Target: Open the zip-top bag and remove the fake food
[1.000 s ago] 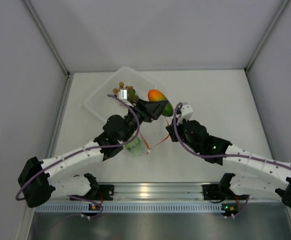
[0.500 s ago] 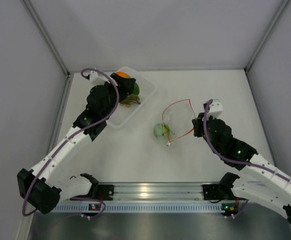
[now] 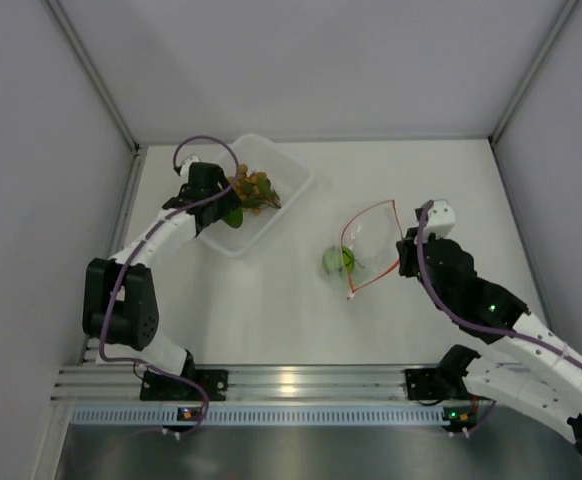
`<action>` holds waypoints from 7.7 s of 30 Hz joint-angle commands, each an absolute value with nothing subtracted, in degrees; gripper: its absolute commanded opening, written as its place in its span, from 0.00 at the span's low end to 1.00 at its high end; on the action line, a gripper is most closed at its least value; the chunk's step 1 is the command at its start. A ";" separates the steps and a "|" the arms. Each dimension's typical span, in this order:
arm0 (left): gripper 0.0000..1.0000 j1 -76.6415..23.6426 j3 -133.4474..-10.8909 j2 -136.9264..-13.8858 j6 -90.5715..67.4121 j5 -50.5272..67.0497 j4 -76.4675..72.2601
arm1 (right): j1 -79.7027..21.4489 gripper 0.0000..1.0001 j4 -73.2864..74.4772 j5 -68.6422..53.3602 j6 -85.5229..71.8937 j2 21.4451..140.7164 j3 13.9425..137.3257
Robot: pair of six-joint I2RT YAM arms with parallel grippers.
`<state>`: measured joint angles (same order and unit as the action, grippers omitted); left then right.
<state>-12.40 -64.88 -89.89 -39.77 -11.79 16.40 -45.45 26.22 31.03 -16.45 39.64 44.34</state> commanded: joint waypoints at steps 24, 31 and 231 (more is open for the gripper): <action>0.98 -12.30 -72.24 -79.48 -36.56 4.21 18.98 | -44.56 0.00 31.02 25.67 -13.53 45.61 56.59; 0.98 -14.32 -74.18 -69.89 -34.89 13.25 18.90 | -44.56 0.00 34.80 25.31 -15.47 53.95 61.61; 0.16 -60.73 -73.92 -110.30 -47.99 5.80 7.03 | -52.56 0.00 10.20 27.60 -33.75 53.35 47.02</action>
